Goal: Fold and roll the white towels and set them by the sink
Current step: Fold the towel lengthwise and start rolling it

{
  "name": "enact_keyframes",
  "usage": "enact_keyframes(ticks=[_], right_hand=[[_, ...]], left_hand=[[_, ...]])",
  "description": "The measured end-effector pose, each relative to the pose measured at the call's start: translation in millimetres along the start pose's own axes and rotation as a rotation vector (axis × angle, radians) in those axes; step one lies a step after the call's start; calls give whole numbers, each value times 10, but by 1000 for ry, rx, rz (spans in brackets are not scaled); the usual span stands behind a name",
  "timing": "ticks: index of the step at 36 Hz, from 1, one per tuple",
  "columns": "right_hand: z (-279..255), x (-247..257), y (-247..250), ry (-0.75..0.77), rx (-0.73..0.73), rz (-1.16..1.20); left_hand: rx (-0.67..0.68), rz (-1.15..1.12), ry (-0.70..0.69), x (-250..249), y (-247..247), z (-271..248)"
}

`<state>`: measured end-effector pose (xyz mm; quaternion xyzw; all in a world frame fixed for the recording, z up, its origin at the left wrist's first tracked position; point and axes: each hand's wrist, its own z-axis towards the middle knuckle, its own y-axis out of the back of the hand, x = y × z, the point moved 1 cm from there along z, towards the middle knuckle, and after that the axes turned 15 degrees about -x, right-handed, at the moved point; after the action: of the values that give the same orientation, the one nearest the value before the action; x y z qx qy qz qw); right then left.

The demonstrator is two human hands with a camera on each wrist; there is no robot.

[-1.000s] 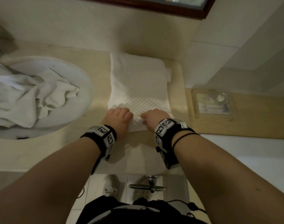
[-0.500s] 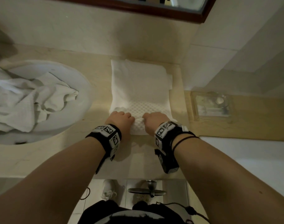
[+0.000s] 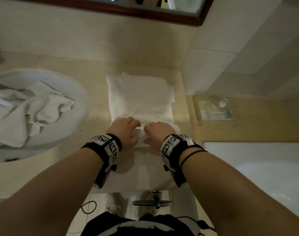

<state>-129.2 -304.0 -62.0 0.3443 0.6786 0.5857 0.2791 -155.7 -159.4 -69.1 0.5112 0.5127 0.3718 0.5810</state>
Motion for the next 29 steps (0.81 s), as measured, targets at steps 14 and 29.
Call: enact_keyframes(ticks=[14, 29], right_hand=[[116, -34, 76, -112, 94, 15], [-178, -131, -70, -32, -79, 41]], left_hand=[[172, 325, -115, -17, -1, -25], [283, -121, 133, 93, 68, 158]])
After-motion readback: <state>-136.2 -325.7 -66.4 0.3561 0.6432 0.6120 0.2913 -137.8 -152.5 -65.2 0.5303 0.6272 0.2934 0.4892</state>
